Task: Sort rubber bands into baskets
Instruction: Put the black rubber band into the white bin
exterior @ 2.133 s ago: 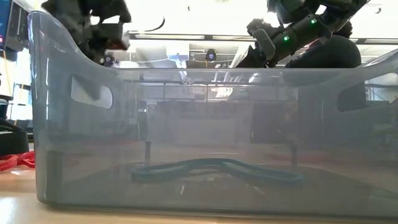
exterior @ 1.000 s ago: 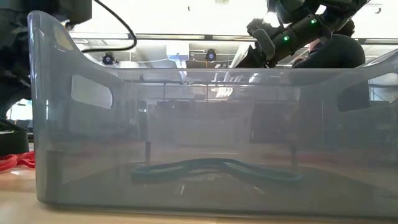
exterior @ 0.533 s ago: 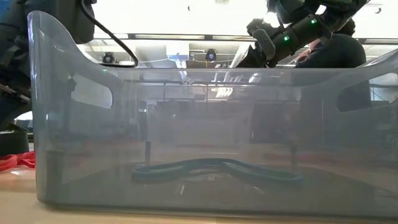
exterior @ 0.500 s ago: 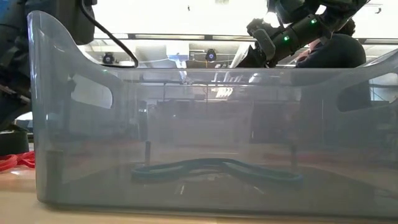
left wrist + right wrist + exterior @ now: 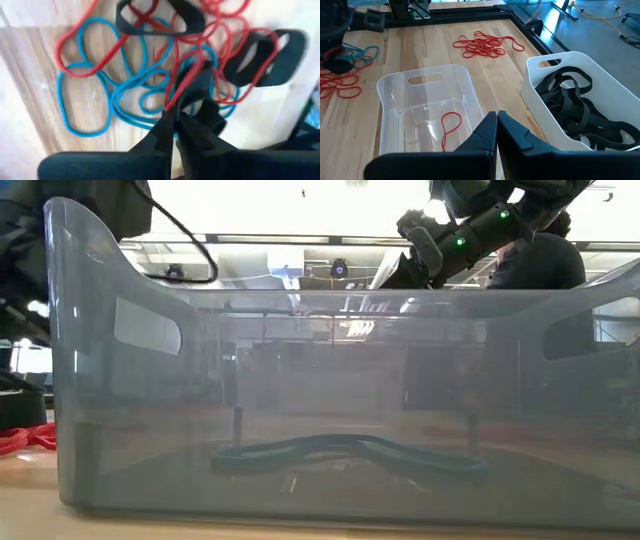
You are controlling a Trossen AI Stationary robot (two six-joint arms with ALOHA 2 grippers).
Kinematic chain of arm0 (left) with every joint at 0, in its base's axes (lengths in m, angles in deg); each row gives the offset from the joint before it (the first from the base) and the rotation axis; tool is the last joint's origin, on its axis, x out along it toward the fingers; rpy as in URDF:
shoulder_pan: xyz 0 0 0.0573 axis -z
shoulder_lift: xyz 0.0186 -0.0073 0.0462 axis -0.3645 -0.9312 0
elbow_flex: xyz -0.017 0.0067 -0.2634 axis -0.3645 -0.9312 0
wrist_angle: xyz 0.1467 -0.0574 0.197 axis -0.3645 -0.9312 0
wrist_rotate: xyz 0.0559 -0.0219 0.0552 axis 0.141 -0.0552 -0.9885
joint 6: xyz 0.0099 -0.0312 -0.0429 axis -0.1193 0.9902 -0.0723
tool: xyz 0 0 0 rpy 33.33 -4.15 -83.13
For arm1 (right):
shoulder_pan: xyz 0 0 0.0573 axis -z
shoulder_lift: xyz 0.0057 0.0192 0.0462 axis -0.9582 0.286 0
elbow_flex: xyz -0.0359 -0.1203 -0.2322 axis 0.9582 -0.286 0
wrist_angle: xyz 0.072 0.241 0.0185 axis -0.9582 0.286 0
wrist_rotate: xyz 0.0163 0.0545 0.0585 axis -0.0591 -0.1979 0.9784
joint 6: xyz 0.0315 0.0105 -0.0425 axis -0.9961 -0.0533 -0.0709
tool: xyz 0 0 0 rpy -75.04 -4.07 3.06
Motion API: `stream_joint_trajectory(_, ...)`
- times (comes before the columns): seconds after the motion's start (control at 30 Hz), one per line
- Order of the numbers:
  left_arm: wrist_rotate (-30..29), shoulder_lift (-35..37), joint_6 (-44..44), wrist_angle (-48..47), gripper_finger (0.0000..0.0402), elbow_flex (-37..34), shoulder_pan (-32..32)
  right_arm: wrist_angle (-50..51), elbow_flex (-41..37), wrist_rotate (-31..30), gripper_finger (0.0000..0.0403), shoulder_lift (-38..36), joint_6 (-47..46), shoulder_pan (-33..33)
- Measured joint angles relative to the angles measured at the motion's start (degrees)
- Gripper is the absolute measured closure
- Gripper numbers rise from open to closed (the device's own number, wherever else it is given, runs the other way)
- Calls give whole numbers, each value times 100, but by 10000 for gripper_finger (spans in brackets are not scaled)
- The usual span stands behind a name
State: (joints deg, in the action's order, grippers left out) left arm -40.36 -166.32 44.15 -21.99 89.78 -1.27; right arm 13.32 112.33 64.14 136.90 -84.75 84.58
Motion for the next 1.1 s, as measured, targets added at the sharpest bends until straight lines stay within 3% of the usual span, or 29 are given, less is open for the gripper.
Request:
stream_joint_trajectory(0.4,37,656,-460,-259,400,674,-1098,20,0,0,403,0,0,2)
stream_joint_trajectory(0.73,76,684,-1312,-258,401,1194,-2357,33,0,0,403,0,-2,0)
stream_joint_trajectory(0.9,-469,658,-1403,285,401,1365,-3175,44,0,0,403,0,-4,0)
stream_joint_trajectory(1.1,-674,526,-1661,1250,401,1639,-4159,63,0,0,403,0,-20,0)
